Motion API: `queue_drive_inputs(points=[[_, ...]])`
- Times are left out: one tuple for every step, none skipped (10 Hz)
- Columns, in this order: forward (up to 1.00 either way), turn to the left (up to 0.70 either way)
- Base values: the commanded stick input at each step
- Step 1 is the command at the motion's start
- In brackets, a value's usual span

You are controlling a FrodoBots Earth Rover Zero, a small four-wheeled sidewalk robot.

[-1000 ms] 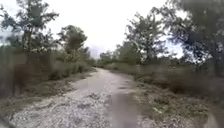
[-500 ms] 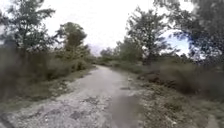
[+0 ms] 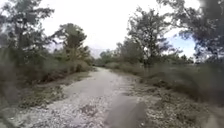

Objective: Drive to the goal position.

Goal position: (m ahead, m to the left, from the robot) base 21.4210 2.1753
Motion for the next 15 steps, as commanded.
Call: queue_drive_inputs(points=[[0.50,0.00],[0.50,0.00],[0.50,0.00],[0.50,0.00],[0.50,0.00],[0.50,0.00],[0.50,0.00],[0.50,0.00],[0.50,0.00],[0.50,0.00],[0.50,0.00],[0.50,0.00],[0.50,0.00],[0.50,0.00],[0.50,0.00]])
